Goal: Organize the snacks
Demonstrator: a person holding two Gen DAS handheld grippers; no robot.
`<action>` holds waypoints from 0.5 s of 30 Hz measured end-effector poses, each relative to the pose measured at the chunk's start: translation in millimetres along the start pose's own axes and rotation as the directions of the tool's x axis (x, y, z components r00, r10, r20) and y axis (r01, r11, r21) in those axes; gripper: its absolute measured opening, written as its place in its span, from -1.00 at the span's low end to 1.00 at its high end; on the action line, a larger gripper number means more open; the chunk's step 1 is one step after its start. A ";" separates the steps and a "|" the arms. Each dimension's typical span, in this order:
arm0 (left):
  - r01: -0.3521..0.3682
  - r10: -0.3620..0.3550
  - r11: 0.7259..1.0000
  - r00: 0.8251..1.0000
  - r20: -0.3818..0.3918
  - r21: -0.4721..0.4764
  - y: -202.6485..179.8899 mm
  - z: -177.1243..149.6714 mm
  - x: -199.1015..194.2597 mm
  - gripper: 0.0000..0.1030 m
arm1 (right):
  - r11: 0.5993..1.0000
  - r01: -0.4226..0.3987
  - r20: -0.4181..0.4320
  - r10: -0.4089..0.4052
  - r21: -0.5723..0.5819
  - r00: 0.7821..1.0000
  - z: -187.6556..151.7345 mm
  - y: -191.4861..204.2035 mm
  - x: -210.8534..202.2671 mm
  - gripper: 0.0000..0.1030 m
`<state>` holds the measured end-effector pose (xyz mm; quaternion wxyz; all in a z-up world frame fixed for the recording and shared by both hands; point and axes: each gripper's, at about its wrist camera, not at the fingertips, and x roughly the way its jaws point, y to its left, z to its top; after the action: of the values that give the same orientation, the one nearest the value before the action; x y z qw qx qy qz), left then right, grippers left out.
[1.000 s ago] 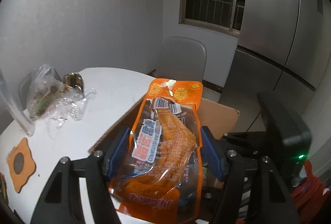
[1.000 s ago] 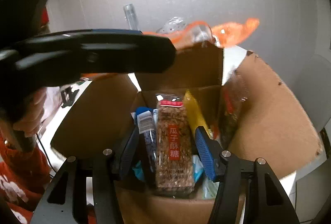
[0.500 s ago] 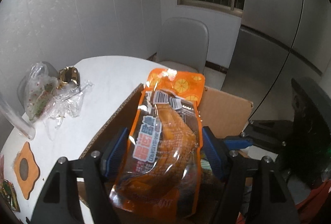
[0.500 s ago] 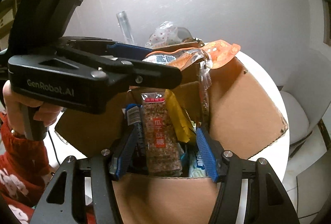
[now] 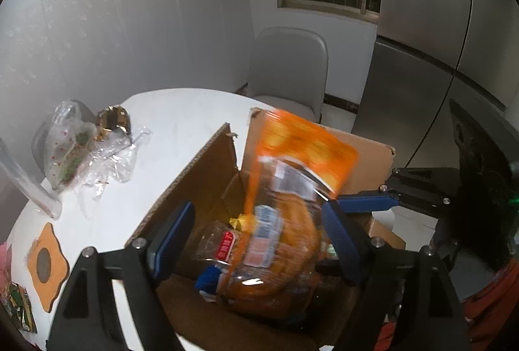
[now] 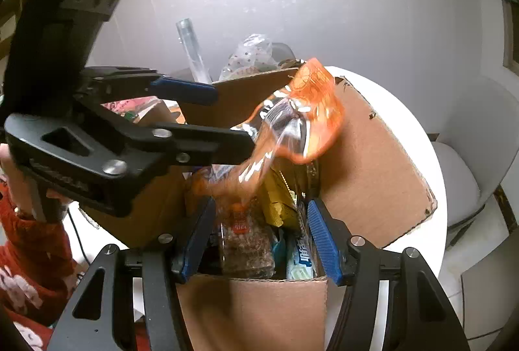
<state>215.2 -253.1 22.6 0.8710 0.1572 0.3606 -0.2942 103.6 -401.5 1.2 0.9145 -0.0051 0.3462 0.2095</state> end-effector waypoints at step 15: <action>-0.021 0.031 0.996 0.993 0.118 -0.083 16.8 -31.2 -48.6 0.70 | 0.998 0.056 -0.047 -0.056 -0.011 0.997 3.1 7.9 1.4 0.27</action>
<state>181.5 -205.5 37.0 0.9004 0.1082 0.3178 -0.2765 103.4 -393.3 3.8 0.9115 -0.0242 0.3665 0.1852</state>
